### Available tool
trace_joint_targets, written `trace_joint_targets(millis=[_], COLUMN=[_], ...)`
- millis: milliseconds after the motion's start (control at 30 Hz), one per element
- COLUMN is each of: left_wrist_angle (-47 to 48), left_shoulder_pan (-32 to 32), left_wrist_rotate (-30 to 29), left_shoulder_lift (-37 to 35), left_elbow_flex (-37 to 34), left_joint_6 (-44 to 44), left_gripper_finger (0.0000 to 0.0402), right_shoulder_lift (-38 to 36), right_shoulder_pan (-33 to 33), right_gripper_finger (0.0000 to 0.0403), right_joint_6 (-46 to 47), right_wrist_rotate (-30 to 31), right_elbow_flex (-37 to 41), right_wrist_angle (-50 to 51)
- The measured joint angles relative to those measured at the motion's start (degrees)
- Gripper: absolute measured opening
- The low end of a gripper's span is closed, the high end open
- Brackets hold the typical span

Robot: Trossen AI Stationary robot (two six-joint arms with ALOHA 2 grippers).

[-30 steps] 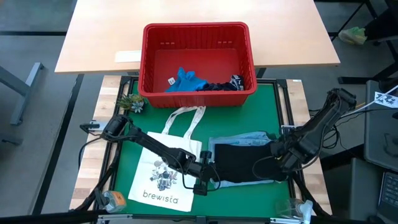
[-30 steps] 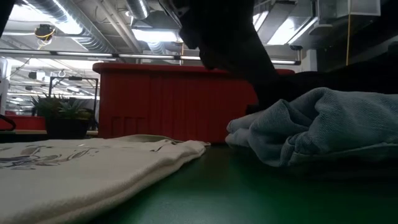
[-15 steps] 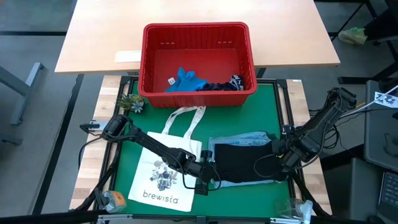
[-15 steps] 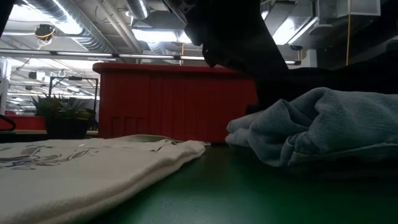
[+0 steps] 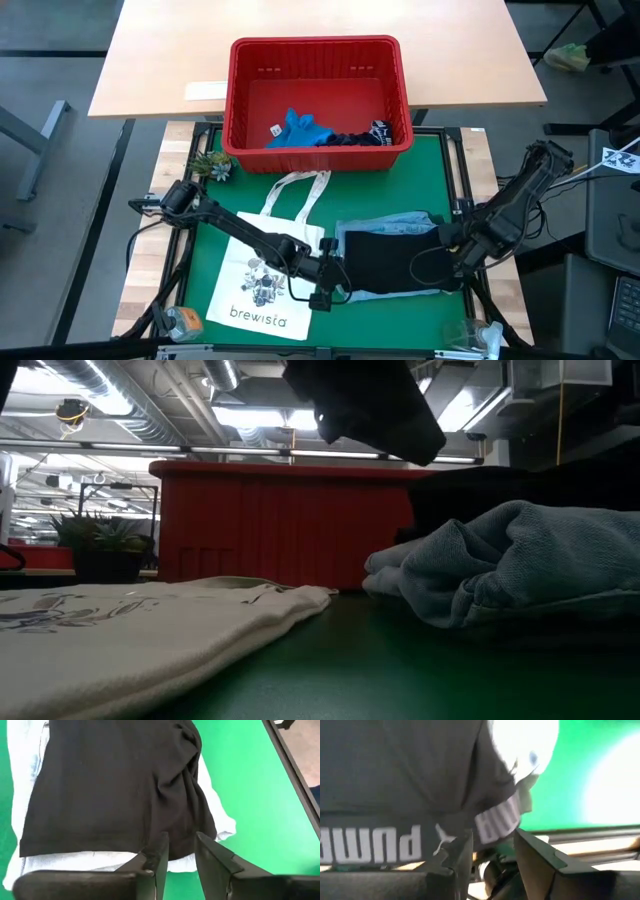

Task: Fold Laundry from Bin
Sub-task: Stack the black boxer on top of the light blue jeans

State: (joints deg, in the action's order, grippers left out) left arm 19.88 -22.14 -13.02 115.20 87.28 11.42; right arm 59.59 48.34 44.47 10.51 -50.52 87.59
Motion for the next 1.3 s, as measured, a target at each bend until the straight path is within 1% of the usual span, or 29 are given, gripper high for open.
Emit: trace_joint_targets(millis=[100, 200, 300, 367, 500, 600, 667, 700, 867, 967, 1067, 1133, 1200, 1300], left_wrist_angle=[-0.7, -3.5, -6.8, -7.3, -7.4, -7.3, -6.7, -7.7, -6.5, -5.3, -3.8, -2.4, -1.7, -1.2], left_shoulder_pan=[0.8, 2.5, 4.7, 6.2, 8.8, 10.0, 10.3, 10.5, 11.4, 11.6, 11.8, 12.3, 12.7, 13.2], left_wrist_rotate=[-0.7, -3.1, -4.1, -4.0, -2.8, -1.1, -1.1, -1.4, -2.5, -2.8, -3.0, -4.4, -5.8, -6.0], left_shoulder_lift=[-0.1, -0.1, -0.1, -0.2, 0.4, 1.9, 2.7, 2.9, 4.2, 5.4, 5.4, 5.4, 5.4, 5.4], left_elbow_flex=[0.0, 0.0, 0.0, 0.0, -0.6, -1.0, -1.2, -1.1, -1.0, -1.1, -1.1, -1.1, -1.1, -1.1], left_joint_6=[0.0, 0.0, 0.0, 0.1, 0.5, 1.9, 2.0, 1.9, 1.9, 1.9, 1.9, 2.0, 2.0, 2.1], left_gripper_finger=[0.0086, 0.0086, 0.0086, 0.0086, 0.0086, 0.0086, 0.0086, 0.0086, 0.0086, 0.0086, 0.0086, 0.0086, 0.0086, 0.0086], right_shoulder_lift=[-0.2, -0.2, -0.1, 0.4, 0.7, 1.2, 2.0, 2.2, 2.9, 3.0, 3.0, 3.0, 3.0, 3.0], right_shoulder_pan=[0.0, 0.0, 0.0, 0.0, 0.0, 0.0, 0.0, 0.0, 0.0, 0.0, 0.0, 0.0, -0.1, -0.1], right_gripper_finger=[0.0143, 0.0143, 0.0143, 0.0143, 0.0143, 0.0143, 0.0143, 0.0143, 0.0143, 0.0143, 0.0143, 0.0143, 0.0143, 0.0143], right_joint_6=[0.0, 0.0, 0.0, -0.3, 0.1, 0.1, 0.1, 0.1, 0.2, 0.9, 3.6, 5.2, 6.8, 9.8], right_wrist_rotate=[4.3, 8.2, 9.8, 10.9, 11.0, 11.1, 11.6, 11.6, 10.7, 11.6, 13.3, 14.4, 14.4, 13.9], right_elbow_flex=[-1.0, -0.9, -0.8, -0.8, -0.8, -0.7, -0.4, 0.1, 4.5, 6.9, 8.1, 8.4, 8.8, 9.3], right_wrist_angle=[-0.4, -0.8, -1.9, -3.3, -3.7, -3.8, -4.0, -4.4, -7.6, -8.2, -8.4, -8.6, -8.5, -8.0])
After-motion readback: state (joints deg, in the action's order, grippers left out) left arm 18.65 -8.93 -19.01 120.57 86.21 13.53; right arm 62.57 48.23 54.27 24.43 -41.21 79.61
